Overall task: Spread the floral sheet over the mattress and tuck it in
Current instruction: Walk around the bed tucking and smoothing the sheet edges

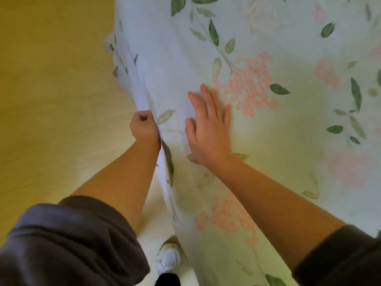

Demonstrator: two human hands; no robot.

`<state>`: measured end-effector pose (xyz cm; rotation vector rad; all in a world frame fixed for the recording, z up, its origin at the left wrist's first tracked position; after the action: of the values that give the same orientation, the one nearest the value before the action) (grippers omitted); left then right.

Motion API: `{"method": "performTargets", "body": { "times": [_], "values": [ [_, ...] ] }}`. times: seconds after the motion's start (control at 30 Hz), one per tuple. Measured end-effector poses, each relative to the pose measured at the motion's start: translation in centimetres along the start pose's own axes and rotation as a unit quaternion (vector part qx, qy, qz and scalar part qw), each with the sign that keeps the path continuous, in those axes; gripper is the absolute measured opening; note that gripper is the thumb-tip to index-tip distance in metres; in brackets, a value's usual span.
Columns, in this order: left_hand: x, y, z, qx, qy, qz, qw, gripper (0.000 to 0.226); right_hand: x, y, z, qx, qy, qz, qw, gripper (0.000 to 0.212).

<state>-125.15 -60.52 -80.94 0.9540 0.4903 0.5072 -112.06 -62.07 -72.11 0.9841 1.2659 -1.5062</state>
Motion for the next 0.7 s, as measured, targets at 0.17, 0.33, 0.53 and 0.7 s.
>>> {"method": "performTargets", "body": {
  "times": [0.17,0.33,0.53,0.7],
  "values": [
    [-0.5,1.6,-1.1,0.038,0.001,-0.048,0.998,0.016,0.8,-2.2,-2.3,0.010,0.005,0.004,1.000,0.052],
    [-2.0,1.0,-2.8,0.098,-0.049,-0.116,0.987,0.044,1.7,-4.2,-3.8,-0.010,0.011,0.037,0.999,0.053],
    [-2.3,0.6,-3.4,0.110,-0.046,-0.185,0.976,0.047,2.3,-4.5,-4.3,-0.018,0.025,0.084,0.996,0.053],
    [-2.2,0.8,-3.4,0.085,-0.076,-0.221,0.969,0.045,2.4,-4.3,-4.6,-0.024,0.026,0.106,0.994,0.053]
  ]
}}
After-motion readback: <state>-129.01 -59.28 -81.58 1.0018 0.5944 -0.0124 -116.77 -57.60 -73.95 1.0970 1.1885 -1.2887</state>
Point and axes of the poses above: each hand's wrist, its own z-axis away from the middle knuckle, its own x-axis out of the palm, y = z × x, the point moved 1 cm from there along -z, towards the middle knuckle, and after that the axes turned 13 degrees about x, right-handed, at the moved point
